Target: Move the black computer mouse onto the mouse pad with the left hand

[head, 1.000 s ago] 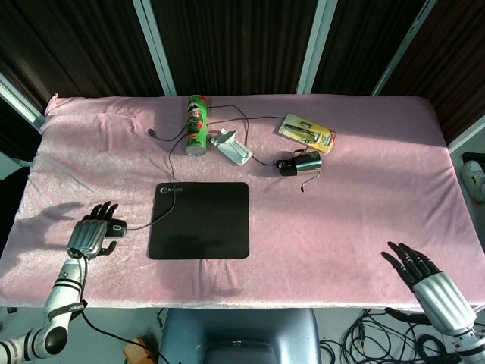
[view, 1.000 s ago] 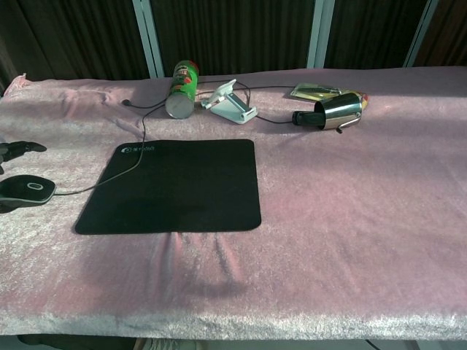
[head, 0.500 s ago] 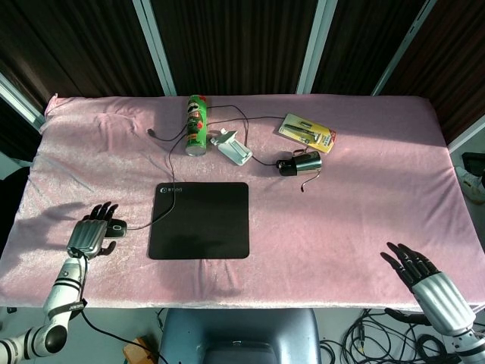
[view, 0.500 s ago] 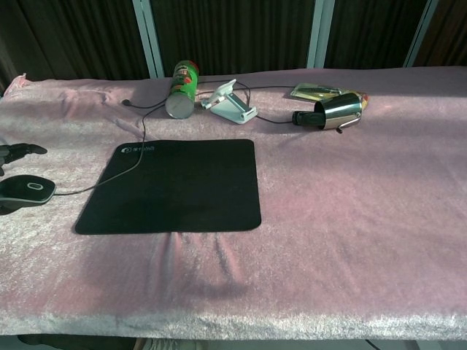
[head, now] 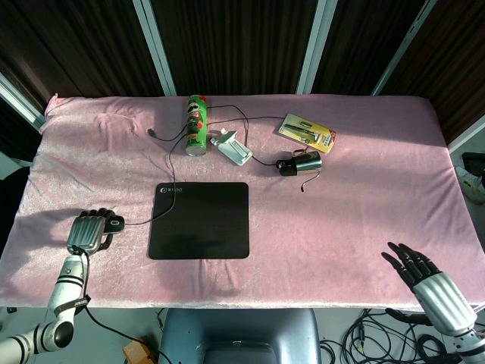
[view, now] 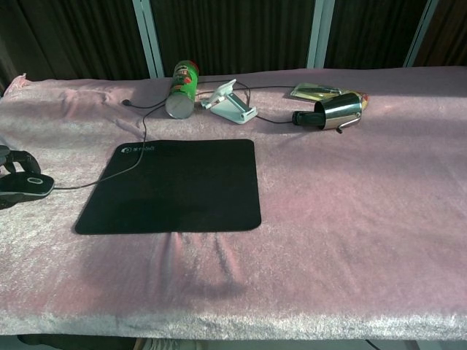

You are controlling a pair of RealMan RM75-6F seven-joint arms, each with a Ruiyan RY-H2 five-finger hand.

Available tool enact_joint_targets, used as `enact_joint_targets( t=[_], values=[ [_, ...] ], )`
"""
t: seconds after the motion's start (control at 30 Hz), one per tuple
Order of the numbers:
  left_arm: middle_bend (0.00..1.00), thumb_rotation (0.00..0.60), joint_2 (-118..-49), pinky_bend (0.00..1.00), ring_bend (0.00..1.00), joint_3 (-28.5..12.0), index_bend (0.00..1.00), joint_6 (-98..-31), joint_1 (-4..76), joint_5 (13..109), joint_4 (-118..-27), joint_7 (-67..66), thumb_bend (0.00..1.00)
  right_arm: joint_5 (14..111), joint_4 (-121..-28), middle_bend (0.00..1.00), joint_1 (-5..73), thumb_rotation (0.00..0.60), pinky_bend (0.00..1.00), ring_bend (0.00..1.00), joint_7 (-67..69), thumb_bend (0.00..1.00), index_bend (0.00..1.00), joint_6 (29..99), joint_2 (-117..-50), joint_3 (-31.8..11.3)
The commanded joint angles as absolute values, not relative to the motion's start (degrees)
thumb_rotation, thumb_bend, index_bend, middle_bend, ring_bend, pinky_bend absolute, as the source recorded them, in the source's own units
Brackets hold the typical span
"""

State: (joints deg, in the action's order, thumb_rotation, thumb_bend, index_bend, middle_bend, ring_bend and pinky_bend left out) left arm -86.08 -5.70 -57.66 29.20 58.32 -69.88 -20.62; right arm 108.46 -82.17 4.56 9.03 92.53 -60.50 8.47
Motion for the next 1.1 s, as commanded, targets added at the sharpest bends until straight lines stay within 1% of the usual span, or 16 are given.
enact_joint_targets(
  t=[0.03,0.2,0.4,0.53,0.6,0.8,0.97,1.03,1.1],
  values=[
    [0.54,0.600,-86.5,0.34,0.37,-5.8,0.46,-58.3,29.0,59.6,-69.7,-19.6,0.58,108.4,-82.2,0.02,4.6,0.600,0.29,0.06,9.0,0.10,0.06,92.5,-60.5,8.4],
    [0.54,0.600,-86.3,0.34,0.37,-5.4,0.46,-61.4,28.6,63.6,-72.3,-18.9,0.58,108.3,-82.4,0.02,4.6,0.600,0.29,0.06,8.9,0.10,0.06,92.3,-60.5,8.4],
    [0.54,0.600,-86.6,0.35,0.37,-5.1,0.46,-66.3,28.8,68.5,-80.0,-23.0,0.58,108.3,-82.4,0.02,4.7,0.600,0.29,0.06,9.2,0.10,0.06,92.2,-60.2,8.5],
    [0.52,0.600,-89.2,0.35,0.37,-5.6,0.46,-68.5,29.7,70.0,-84.5,-28.0,0.58,108.3,-82.3,0.02,4.8,0.600,0.29,0.06,9.7,0.10,0.06,92.2,-60.0,8.5],
    [0.52,0.600,-91.2,0.35,0.37,-5.9,0.46,-68.9,30.4,70.0,-85.1,-30.6,0.57,108.3,-82.3,0.02,4.9,0.600,0.29,0.06,9.9,0.10,0.06,92.2,-59.9,8.5],
    [0.52,0.600,-100.2,0.36,0.37,-7.8,0.45,-68.2,32.9,66.2,-83.6,-38.3,0.57,108.4,-82.2,0.02,5.0,0.600,0.29,0.06,10.4,0.10,0.06,92.2,-59.7,8.6],
    [0.51,0.600,-107.7,0.37,0.36,-8.5,0.44,-69.7,34.2,66.0,-78.9,-40.7,0.57,108.7,-82.2,0.02,5.3,0.600,0.29,0.06,10.5,0.10,0.06,91.6,-59.4,8.8],
    [0.49,0.600,-110.1,0.37,0.34,-8.3,0.42,-70.9,34.3,67.4,-76.3,-40.0,0.56,108.9,-82.2,0.02,5.5,0.600,0.29,0.06,10.4,0.10,0.06,91.3,-59.3,9.0],
    [0.43,0.600,-111.4,0.37,0.30,-8.1,0.35,-71.5,34.2,68.1,-74.5,-39.9,0.55,109.1,-82.2,0.02,5.5,0.600,0.29,0.06,10.4,0.10,0.06,91.2,-59.2,9.1]
  ],
)
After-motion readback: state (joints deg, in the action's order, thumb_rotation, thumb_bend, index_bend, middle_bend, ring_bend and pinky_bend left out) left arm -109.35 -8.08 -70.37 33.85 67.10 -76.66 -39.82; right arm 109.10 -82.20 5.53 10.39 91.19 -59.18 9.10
